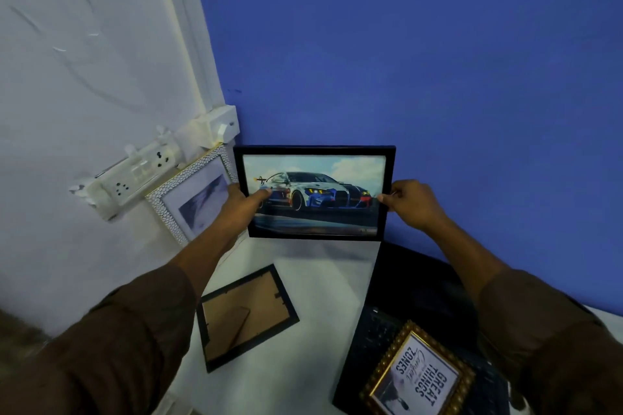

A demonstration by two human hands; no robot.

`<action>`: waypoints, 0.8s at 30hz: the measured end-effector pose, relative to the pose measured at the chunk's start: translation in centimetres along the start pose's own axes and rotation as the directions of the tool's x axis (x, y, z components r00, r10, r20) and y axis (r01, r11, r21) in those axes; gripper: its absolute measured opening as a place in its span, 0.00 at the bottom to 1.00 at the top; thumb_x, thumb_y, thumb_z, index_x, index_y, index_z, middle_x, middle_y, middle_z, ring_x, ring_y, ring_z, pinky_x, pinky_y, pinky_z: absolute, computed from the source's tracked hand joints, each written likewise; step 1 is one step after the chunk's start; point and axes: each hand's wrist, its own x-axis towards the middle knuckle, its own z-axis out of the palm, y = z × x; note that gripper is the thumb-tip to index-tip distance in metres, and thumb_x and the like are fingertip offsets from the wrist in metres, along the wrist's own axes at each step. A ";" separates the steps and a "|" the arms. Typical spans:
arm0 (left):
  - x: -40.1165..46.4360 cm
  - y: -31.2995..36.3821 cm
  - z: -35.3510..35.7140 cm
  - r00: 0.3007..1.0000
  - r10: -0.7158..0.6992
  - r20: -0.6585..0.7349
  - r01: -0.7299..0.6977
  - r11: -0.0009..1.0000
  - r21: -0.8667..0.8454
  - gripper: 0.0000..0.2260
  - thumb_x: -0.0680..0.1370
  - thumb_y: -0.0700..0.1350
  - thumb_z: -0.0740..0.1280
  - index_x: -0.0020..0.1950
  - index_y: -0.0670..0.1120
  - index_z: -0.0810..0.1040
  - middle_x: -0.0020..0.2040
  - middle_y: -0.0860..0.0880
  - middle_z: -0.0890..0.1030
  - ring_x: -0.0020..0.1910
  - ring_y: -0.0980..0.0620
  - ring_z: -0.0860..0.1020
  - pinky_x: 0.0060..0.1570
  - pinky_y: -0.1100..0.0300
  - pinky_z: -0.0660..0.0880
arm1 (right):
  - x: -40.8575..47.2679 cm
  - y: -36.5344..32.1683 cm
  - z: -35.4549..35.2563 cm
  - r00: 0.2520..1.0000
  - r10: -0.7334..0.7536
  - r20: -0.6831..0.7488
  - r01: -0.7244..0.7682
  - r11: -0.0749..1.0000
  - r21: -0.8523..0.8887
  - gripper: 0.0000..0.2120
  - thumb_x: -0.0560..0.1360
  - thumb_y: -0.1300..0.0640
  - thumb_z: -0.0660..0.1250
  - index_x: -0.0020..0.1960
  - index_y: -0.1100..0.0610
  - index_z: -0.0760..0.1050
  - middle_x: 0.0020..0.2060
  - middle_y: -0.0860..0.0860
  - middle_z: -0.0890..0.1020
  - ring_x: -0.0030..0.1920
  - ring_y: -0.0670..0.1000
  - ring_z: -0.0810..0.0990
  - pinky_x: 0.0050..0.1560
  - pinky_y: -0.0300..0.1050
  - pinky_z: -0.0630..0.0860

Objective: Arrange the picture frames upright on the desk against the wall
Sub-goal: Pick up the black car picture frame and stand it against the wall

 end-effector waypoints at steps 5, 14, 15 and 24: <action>7.6 -2.0 0.6 0.994 -0.047 0.097 0.041 0.997 0.061 0.45 0.65 0.67 0.73 0.75 0.47 0.63 0.68 0.51 0.75 0.64 0.50 0.76 0.66 0.48 0.73 | 3.5 0.8 1.8 0.996 0.084 -0.003 -0.084 0.996 0.025 0.15 0.76 0.48 0.71 0.47 0.61 0.81 0.43 0.59 0.87 0.48 0.58 0.84 0.54 0.54 0.80; 16.9 -4.4 4.0 0.961 -0.150 0.231 0.102 0.973 0.208 0.25 0.78 0.47 0.71 0.69 0.40 0.65 0.61 0.46 0.72 0.61 0.46 0.74 0.57 0.56 0.70 | 8.9 3.1 7.1 0.941 0.334 0.054 -0.333 0.942 -0.035 0.22 0.75 0.45 0.71 0.53 0.65 0.82 0.47 0.61 0.86 0.49 0.59 0.83 0.51 0.52 0.80; 17.8 -5.0 4.3 0.948 -0.166 0.272 0.107 0.970 0.219 0.24 0.78 0.45 0.72 0.69 0.38 0.66 0.58 0.46 0.73 0.60 0.45 0.75 0.54 0.58 0.70 | 9.3 3.7 8.0 0.927 0.369 0.065 -0.367 0.929 -0.046 0.23 0.76 0.44 0.71 0.54 0.66 0.82 0.48 0.62 0.86 0.49 0.59 0.83 0.50 0.51 0.79; 23.1 -11.3 6.7 0.854 -0.299 0.426 0.193 0.942 0.276 0.29 0.77 0.44 0.72 0.72 0.40 0.60 0.63 0.45 0.71 0.59 0.49 0.72 0.62 0.55 0.70 | 12.4 6.2 13.0 0.831 0.542 0.123 -0.534 0.840 -0.096 0.24 0.73 0.40 0.72 0.56 0.61 0.81 0.52 0.58 0.85 0.54 0.59 0.82 0.44 0.44 0.71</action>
